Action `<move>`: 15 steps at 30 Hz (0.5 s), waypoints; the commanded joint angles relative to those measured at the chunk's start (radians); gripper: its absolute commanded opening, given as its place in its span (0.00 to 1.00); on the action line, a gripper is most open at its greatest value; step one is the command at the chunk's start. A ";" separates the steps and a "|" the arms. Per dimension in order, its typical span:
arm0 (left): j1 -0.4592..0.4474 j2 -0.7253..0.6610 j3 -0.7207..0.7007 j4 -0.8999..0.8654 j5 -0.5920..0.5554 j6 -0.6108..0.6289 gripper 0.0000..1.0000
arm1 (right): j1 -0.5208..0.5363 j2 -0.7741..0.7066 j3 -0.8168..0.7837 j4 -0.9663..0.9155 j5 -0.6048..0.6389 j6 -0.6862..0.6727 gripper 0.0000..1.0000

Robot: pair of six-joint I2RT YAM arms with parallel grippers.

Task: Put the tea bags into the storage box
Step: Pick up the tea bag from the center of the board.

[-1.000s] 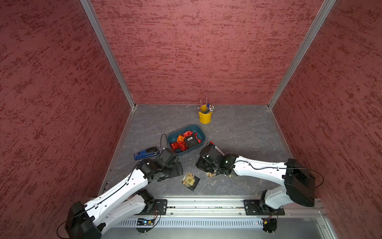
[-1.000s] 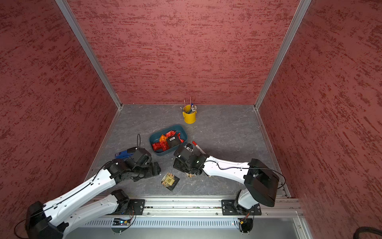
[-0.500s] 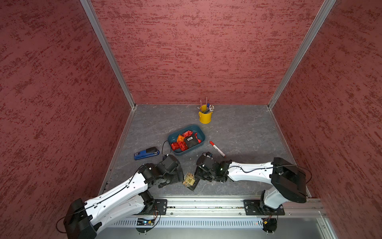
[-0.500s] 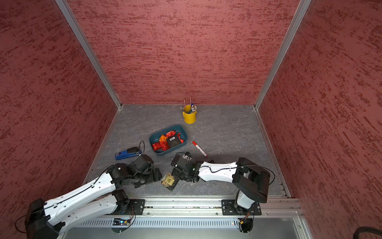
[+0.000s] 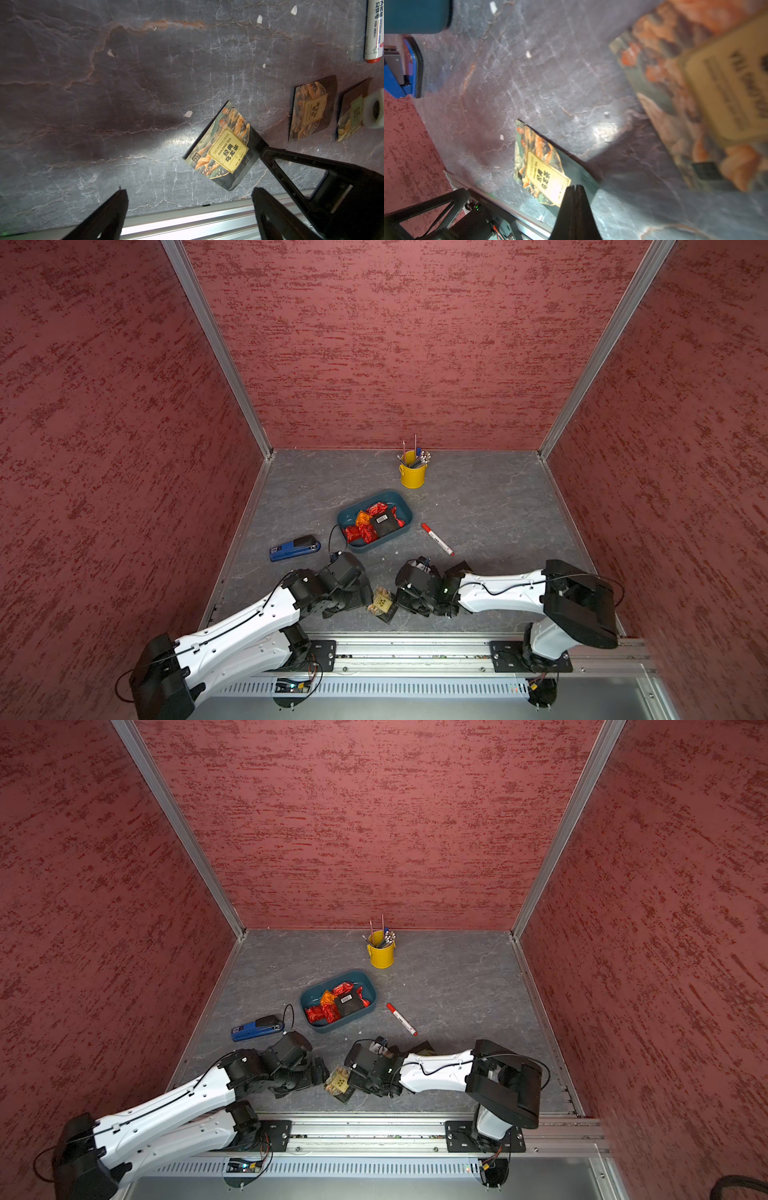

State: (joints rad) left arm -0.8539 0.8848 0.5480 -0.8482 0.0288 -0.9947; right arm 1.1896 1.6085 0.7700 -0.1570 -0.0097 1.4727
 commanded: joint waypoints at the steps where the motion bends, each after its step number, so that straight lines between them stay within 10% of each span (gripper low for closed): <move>1: -0.014 0.005 -0.020 0.042 0.011 -0.016 0.96 | 0.007 -0.023 -0.036 0.014 0.048 0.037 0.00; 15: -0.031 0.017 -0.077 0.134 0.030 -0.031 0.92 | 0.007 -0.016 -0.082 0.055 0.047 0.082 0.00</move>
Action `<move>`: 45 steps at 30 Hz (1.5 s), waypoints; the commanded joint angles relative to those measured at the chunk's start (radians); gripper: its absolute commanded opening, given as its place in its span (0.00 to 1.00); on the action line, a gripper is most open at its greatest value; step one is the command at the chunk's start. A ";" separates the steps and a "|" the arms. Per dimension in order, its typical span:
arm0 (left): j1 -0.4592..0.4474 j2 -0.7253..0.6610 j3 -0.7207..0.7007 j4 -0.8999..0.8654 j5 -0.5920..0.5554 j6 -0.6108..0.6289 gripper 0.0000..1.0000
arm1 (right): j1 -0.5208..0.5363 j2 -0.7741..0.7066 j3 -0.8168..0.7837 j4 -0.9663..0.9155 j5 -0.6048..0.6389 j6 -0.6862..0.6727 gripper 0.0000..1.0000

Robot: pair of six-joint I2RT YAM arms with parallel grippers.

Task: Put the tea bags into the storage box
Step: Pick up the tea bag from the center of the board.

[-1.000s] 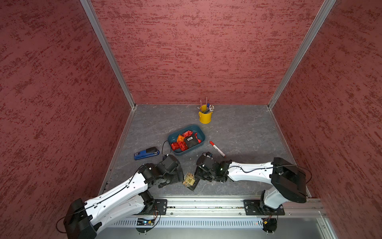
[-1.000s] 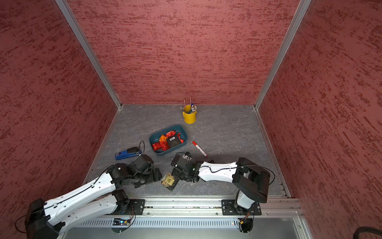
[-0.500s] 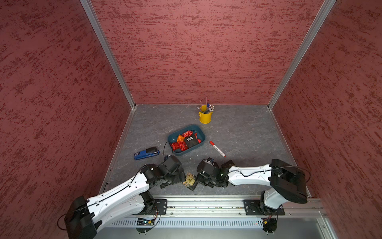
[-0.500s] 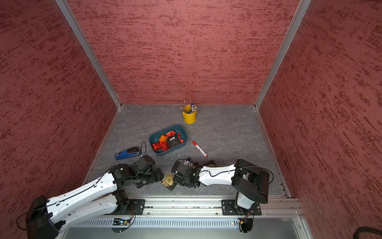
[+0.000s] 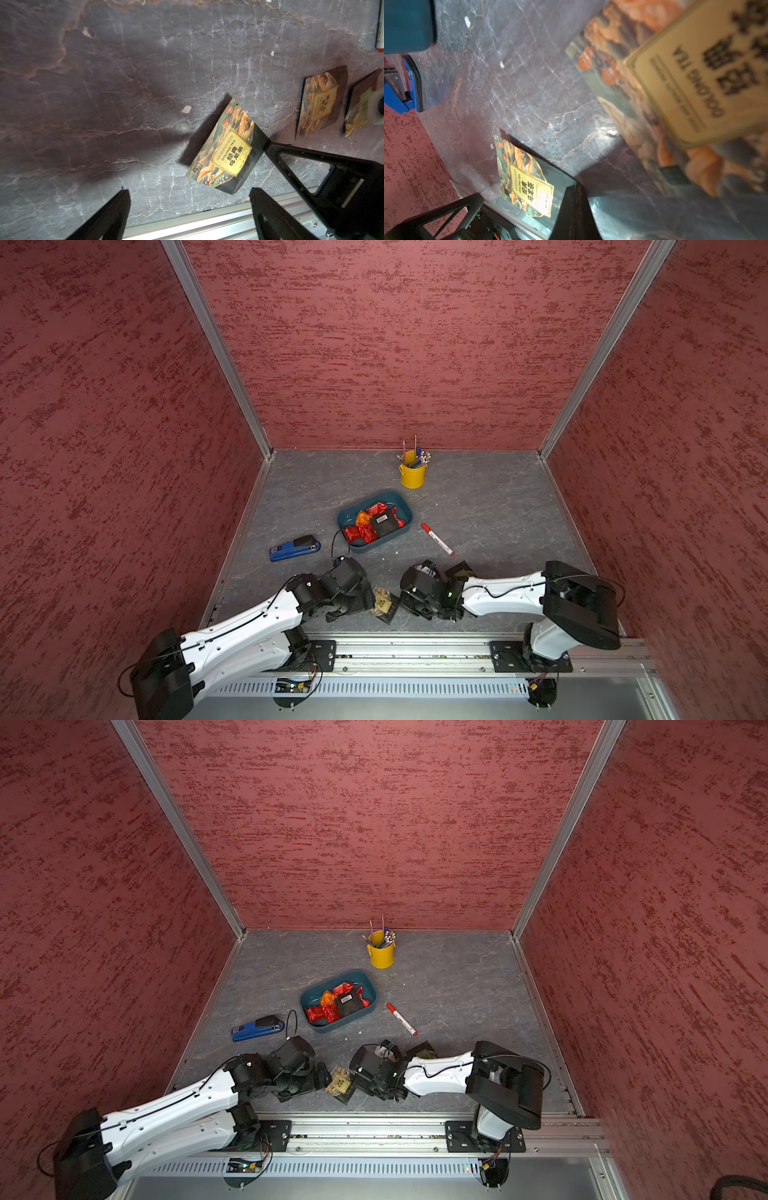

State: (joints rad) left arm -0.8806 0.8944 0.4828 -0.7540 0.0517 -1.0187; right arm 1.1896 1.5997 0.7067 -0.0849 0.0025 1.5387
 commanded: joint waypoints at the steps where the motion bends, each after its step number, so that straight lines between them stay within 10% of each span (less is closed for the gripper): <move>1: -0.004 0.013 -0.013 0.046 0.009 -0.006 0.91 | 0.007 -0.005 -0.019 -0.014 0.031 0.017 0.00; 23: -0.003 0.045 -0.206 0.349 0.098 -0.082 0.62 | 0.007 0.003 -0.021 -0.012 0.024 0.021 0.00; 45: -0.003 -0.022 -0.183 0.279 0.059 -0.076 0.15 | 0.007 0.006 -0.030 0.004 0.030 0.023 0.00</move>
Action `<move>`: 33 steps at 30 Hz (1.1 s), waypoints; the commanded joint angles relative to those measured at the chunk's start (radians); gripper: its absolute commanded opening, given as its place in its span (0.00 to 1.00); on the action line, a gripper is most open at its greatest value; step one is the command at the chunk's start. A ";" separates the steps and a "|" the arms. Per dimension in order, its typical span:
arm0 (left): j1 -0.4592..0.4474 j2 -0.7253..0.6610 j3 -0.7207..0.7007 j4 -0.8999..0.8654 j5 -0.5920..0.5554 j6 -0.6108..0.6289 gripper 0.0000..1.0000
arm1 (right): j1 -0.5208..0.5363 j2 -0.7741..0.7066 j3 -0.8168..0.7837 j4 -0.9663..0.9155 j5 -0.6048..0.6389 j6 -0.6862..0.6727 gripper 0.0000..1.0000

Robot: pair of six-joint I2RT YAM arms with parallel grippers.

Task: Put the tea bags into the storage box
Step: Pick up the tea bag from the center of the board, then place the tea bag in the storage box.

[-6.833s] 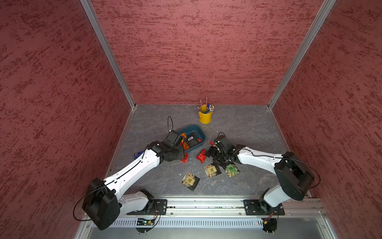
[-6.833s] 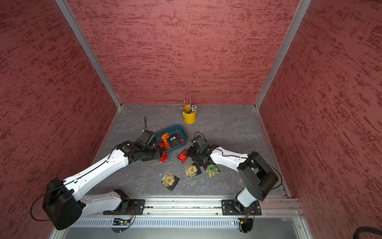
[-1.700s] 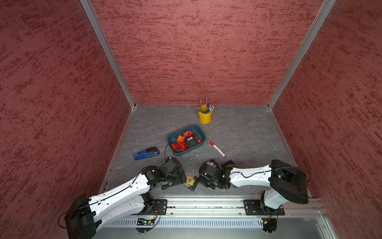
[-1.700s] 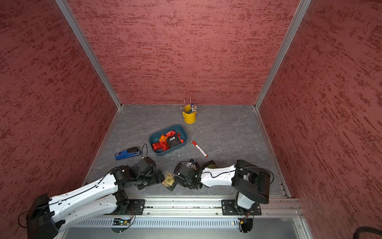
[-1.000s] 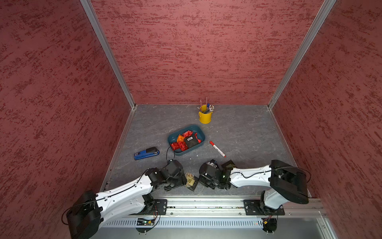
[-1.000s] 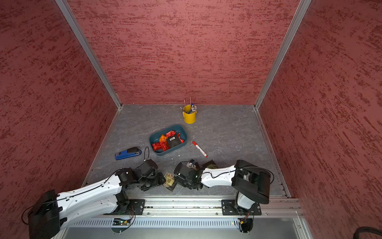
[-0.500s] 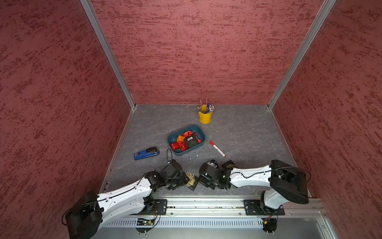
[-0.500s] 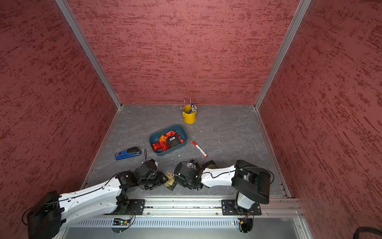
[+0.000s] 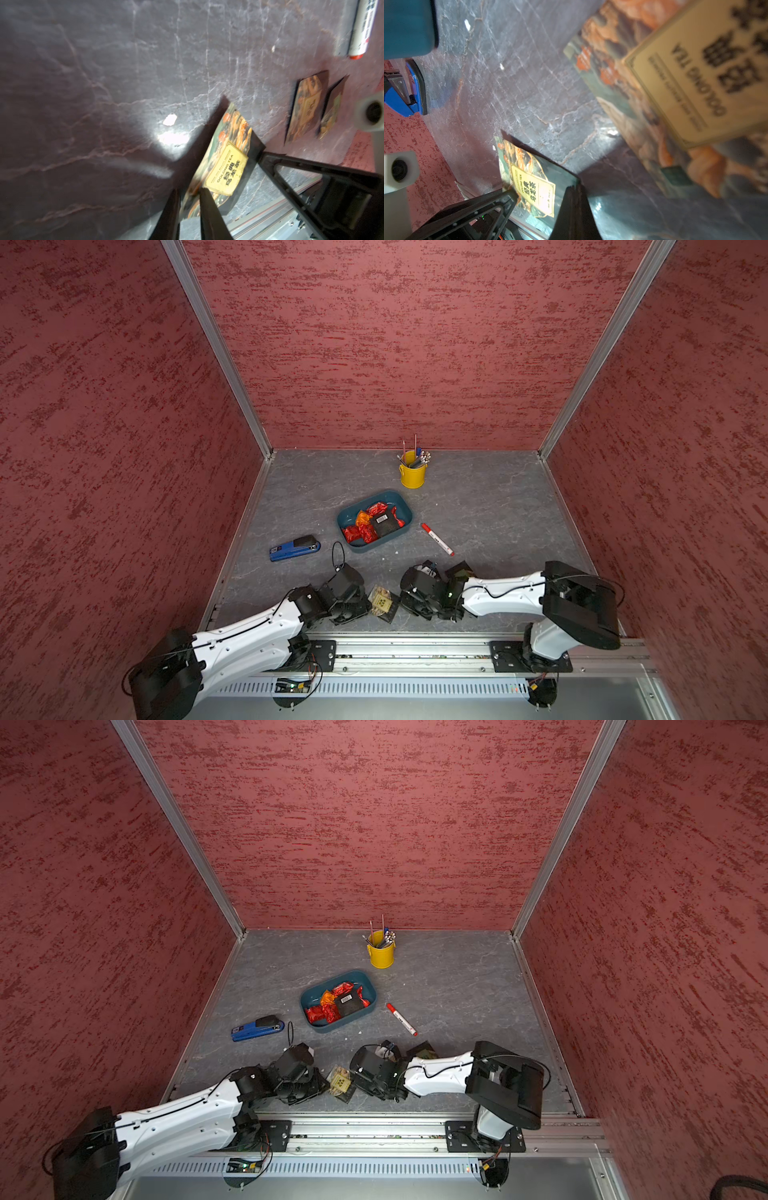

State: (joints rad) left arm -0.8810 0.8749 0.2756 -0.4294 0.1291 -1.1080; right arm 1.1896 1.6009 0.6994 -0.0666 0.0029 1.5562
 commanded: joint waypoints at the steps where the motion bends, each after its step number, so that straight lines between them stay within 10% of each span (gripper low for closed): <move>1: -0.001 -0.003 0.033 -0.053 -0.021 0.018 0.12 | 0.007 0.002 -0.023 -0.019 0.034 0.004 0.00; 11: 0.027 0.002 0.187 -0.177 -0.029 0.084 0.00 | 0.007 -0.135 -0.009 -0.103 0.143 -0.044 0.02; 21: 0.286 0.160 0.625 -0.430 0.075 0.371 0.00 | -0.095 -0.394 0.119 -0.483 0.270 -0.169 0.77; 33: 0.527 0.528 0.900 -0.284 0.276 0.530 0.00 | -0.356 -0.517 0.084 -0.570 0.171 -0.298 0.84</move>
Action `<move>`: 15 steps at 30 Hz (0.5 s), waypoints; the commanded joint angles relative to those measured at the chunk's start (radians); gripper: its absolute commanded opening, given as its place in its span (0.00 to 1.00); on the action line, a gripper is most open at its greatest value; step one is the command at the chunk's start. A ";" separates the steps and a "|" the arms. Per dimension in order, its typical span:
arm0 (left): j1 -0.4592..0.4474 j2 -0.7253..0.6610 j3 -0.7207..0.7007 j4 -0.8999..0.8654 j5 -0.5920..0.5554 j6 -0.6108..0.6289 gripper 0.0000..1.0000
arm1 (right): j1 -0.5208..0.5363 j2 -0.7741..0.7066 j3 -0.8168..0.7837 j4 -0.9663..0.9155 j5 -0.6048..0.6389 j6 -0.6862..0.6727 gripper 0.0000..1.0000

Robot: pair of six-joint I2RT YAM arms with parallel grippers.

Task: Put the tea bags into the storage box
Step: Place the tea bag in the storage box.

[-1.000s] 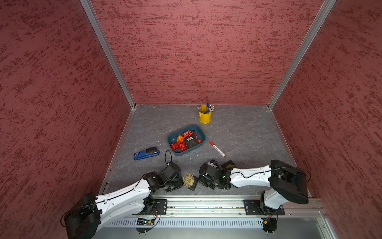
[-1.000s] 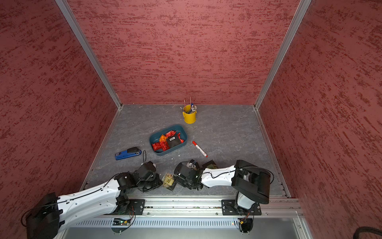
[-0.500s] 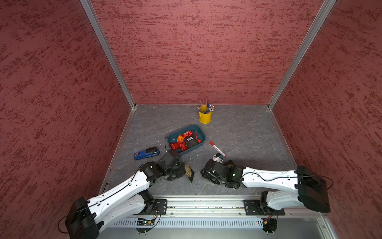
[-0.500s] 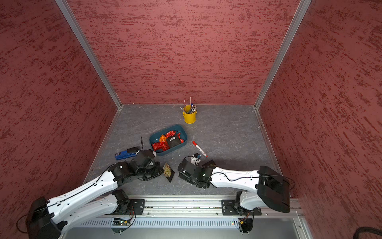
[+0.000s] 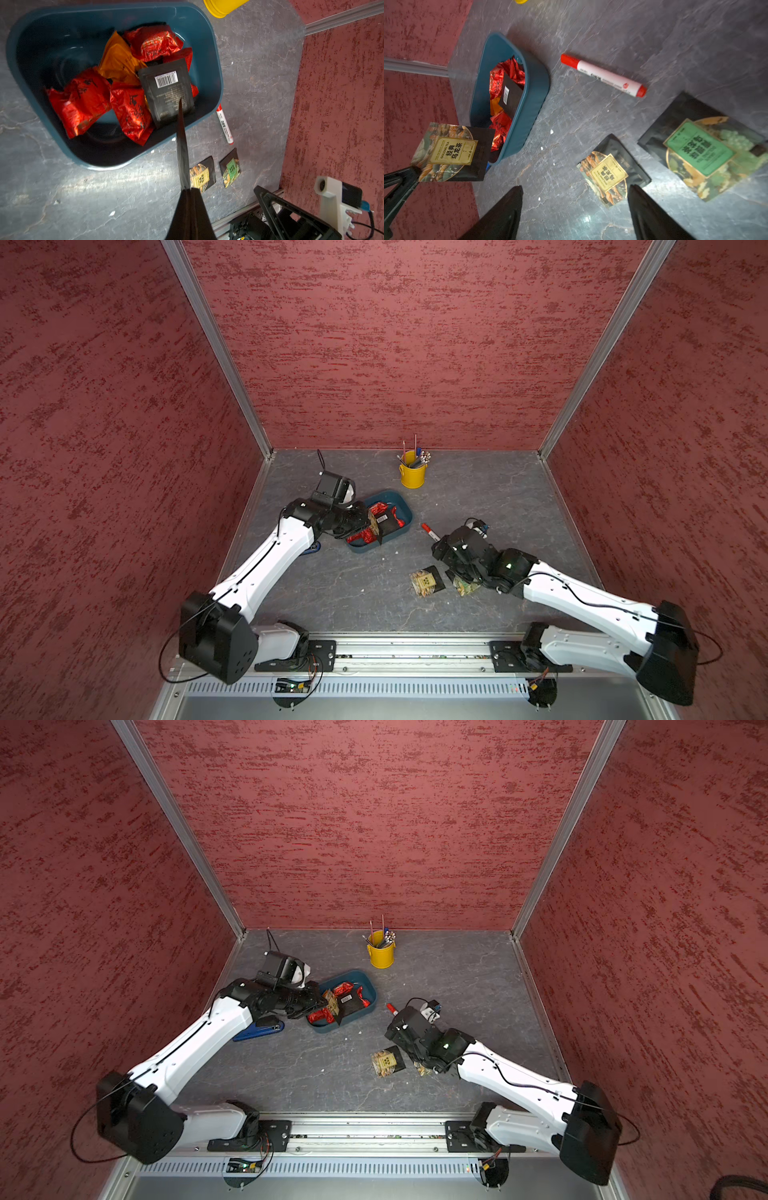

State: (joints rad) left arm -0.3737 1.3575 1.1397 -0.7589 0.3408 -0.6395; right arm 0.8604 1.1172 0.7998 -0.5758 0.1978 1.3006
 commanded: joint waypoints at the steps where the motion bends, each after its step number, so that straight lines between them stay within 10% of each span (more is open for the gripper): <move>1: 0.026 0.066 0.045 0.055 0.068 0.072 0.00 | -0.036 -0.043 -0.022 -0.069 -0.024 -0.047 0.84; 6: 0.071 0.142 0.074 0.086 0.077 0.114 0.04 | -0.063 -0.085 -0.070 -0.074 -0.047 -0.032 0.84; 10: 0.081 0.164 0.098 0.048 0.022 0.156 0.68 | -0.075 -0.099 -0.114 -0.066 -0.072 -0.007 0.84; 15: 0.084 0.134 0.104 0.028 -0.012 0.175 0.86 | -0.101 -0.103 -0.132 -0.085 -0.103 -0.025 0.85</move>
State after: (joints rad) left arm -0.2916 1.5200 1.2160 -0.7189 0.3584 -0.4992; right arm 0.7757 1.0302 0.6735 -0.6357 0.1249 1.2827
